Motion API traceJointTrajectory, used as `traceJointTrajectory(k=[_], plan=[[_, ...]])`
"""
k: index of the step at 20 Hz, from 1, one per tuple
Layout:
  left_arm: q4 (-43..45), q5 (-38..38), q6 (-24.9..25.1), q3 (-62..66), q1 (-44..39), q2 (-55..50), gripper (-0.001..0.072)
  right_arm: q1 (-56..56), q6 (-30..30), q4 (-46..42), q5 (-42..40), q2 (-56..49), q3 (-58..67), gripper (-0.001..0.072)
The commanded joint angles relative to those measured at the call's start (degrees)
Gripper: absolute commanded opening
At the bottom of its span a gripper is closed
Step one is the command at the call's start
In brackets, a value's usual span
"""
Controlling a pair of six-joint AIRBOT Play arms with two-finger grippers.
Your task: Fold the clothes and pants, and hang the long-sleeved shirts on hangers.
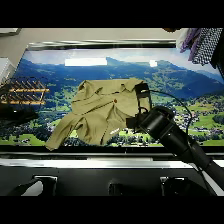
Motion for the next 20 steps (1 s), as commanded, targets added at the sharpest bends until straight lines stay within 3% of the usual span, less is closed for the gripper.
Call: traceJointTrajectory(k=[1, 5, 10, 14, 20], plan=[[-1.11, -1.46, 12.00, 0.15, 10.23, -0.48, 0.0484, 0.04, 1.20, -0.15, -2.95, 0.09, 0.04, 0.0024], [-1.14, 6.40, 22.62, -1.95, 13.84, -0.70, 0.0499, 0.04, 1.16, -1.14, -2.75, -0.28, 0.00, 0.0024], [-1.14, 14.34, 23.87, -4.50, 14.03, -4.42, 0.0499, 0.04, 1.16, -1.11, -2.10, -2.32, 0.00, 0.0024], [-1.16, 14.25, 30.73, -4.66, 14.01, -8.50, 0.0499, 0.04, 1.16, -1.09, -2.12, -3.37, 0.00, 0.0024], [-1.11, 14.23, 33.27, -4.70, 13.55, -12.79, 0.0494, 0.04, 1.16, -1.11, -2.10, -4.28, 0.00, 0.0025]])
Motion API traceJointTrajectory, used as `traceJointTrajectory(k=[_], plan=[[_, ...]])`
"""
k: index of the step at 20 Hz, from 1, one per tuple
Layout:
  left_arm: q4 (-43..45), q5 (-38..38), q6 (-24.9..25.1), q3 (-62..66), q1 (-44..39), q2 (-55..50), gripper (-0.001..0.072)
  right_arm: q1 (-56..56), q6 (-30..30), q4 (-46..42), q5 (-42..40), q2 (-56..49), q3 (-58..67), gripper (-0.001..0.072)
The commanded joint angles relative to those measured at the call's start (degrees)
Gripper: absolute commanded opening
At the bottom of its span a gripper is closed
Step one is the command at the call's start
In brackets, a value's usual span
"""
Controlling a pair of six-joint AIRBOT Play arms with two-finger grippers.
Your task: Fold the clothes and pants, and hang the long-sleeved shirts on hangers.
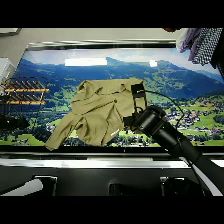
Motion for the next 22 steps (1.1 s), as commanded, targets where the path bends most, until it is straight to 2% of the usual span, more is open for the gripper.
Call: traceJointTrajectory(k=[1, 4, 5, 10, 19, 21, 22], plan=[[0.04, 0.24, 2.95, -0.07, -0.22, -2.32, 0.0492, 0.04, 0.00, 0.00, 0.07, -0.52, 0.00, 0.0025], [0.04, 0.79, 2.97, -0.09, -0.22, -3.39, 0.0489, 0.04, 0.00, -0.04, -0.15, -0.52, 0.00, 0.0025], [0.04, 0.83, 3.02, -0.28, -0.22, -3.89, 0.0451, 0.04, 0.02, -0.02, -0.11, -0.52, 0.00, 0.0025], [-0.17, 1.11, 6.88, -1.40, -1.84, -5.33, 0.0442, 0.04, 0.00, -0.02, 0.02, -0.52, 0.00, 0.0025], [-0.15, 2.62, 6.82, -2.12, -2.25, -6.99, 0.0421, 0.04, 0.02, -0.07, -0.09, -0.50, 0.04, 0.0025], [-0.15, 2.75, 6.84, -2.12, -2.25, -7.41, 0.0237, 0.04, 0.02, -0.09, -0.11, -0.50, 0.04, 0.0025], [-0.15, 2.82, 6.84, -2.10, -2.25, -7.72, 0.0227, 0.04, 0.02, -0.11, -0.13, -0.50, 0.04, 0.0025]])
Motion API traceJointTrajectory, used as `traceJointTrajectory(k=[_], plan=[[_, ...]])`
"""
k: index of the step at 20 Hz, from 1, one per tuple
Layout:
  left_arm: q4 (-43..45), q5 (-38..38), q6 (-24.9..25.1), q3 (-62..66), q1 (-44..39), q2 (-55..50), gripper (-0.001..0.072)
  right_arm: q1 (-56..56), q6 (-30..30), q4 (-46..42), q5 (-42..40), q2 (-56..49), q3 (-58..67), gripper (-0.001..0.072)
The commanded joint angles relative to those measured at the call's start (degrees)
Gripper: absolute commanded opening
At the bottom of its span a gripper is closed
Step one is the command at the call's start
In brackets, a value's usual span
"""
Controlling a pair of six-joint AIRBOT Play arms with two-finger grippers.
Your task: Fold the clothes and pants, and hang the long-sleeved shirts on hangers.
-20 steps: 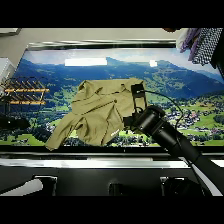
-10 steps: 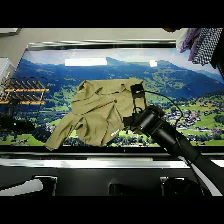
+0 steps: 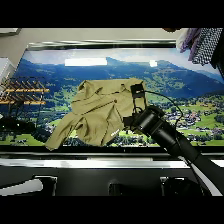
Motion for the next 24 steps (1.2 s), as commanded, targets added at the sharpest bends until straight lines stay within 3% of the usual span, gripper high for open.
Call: traceJointTrajectory(k=[1, 2, 7, 9, 13, 19, 24], plan=[[0.04, 0.31, 0.07, -0.02, -0.02, -1.03, 0.0219, 0.04, 0.02, 0.02, -0.07, -0.02, 0.04, 0.0025], [0.04, 0.26, 0.07, -0.02, -0.02, -1.20, 0.0151, 0.04, 0.02, -0.02, -0.09, -0.02, 0.04, 0.0025], [0.04, 0.11, 0.07, -0.02, -0.02, -2.05, 0.0149, 0.04, 0.04, -0.11, -0.11, -0.02, 0.04, 0.0025], [0.02, 0.02, 0.13, 0.07, -0.02, -1.95, 0.0022, 0.04, 0.04, -0.15, -0.26, -0.02, 0.04, 0.0025], [-0.02, -0.33, 0.44, 2.99, 0.00, -1.73, 0.0021, 0.04, 0.02, -0.39, -0.31, -0.02, 0.04, 0.0024], [-9.20, -2.56, 0.31, 12.41, -0.02, 0.20, 0.0017, 0.04, 0.02, -0.37, -0.07, -0.02, 0.04, 0.0024], [-11.50, -2.29, -1.73, 17.79, -0.87, 3.78, 0.0016, 0.04, 0.02, -0.35, -0.07, -0.02, 0.04, 0.0024]])
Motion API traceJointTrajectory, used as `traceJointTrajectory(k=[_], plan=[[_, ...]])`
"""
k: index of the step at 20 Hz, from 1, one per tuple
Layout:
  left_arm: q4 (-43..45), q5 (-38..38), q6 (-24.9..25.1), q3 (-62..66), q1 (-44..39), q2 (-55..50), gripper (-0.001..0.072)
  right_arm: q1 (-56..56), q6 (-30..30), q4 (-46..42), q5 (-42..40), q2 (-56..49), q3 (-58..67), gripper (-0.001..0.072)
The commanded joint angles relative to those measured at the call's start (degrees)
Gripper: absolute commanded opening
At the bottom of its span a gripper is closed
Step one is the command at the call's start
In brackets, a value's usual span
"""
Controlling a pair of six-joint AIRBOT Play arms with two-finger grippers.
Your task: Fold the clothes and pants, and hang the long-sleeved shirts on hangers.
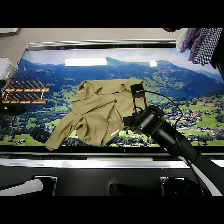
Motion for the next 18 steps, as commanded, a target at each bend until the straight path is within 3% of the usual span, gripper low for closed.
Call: traceJointTrajectory(k=[1, 6, 9, 13, 18], plan=[[-3.85, 0.44, -0.96, 3.93, -0.92, 2.58, 0.0016, 0.04, 0.00, 0.04, 0.07, -0.02, 0.04, 0.0024], [-8.98, 2.71, -5.46, 7.19, -4.28, 7.17, 0.0016, 0.04, 0.02, 0.07, 0.07, -0.02, 0.04, 0.0024], [-9.11, 6.45, -5.64, 7.19, -8.31, 11.26, 0.0016, 0.04, 0.04, 0.02, 0.13, -0.02, 0.04, 0.0024], [-9.11, 9.86, -10.47, 7.17, -13.90, 16.85, 0.0015, 0.04, 1.16, 0.04, 0.35, -0.02, 0.04, 0.0023], [-9.05, 3.02, -10.47, 4.35, -22.71, 24.28, 0.0014, 0.04, 3.63, -0.72, 0.74, -0.04, 0.04, 0.0023]])
